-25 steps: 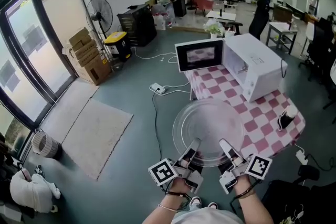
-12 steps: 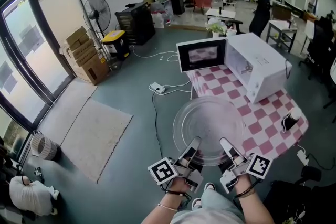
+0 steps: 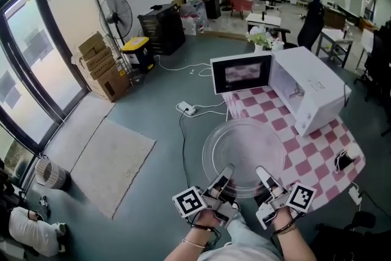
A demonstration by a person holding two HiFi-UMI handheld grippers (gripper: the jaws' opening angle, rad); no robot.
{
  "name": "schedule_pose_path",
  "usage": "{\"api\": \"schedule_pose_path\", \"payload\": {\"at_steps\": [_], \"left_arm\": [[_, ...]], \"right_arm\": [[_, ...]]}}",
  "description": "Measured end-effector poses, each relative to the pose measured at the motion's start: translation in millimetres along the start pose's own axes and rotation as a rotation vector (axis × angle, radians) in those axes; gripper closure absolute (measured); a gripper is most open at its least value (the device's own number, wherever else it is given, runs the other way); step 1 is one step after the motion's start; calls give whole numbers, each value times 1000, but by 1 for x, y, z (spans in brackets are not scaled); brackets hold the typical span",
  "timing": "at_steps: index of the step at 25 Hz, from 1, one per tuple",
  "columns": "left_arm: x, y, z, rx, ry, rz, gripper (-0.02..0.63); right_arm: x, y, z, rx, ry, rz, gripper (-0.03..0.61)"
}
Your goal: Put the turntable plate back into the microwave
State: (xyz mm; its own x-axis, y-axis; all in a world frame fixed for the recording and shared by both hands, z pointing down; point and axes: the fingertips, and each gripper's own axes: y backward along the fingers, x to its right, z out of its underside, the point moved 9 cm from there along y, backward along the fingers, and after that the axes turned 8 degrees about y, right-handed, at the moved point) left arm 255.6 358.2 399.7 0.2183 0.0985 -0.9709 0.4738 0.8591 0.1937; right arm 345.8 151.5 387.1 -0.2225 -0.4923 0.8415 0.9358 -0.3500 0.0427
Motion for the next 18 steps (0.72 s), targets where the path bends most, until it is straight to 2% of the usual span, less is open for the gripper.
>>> {"api": "schedule_pose_path", "payload": {"at_steps": [6, 18], "left_arm": [[-15, -53, -41, -11, -7, -31, 572], [-43, -183, -113, -86, -1, -19, 571]], "right_arm": [[29, -48, -40, -6, 1, 14, 531], [82, -131, -133, 49, 4, 66, 531]]}}
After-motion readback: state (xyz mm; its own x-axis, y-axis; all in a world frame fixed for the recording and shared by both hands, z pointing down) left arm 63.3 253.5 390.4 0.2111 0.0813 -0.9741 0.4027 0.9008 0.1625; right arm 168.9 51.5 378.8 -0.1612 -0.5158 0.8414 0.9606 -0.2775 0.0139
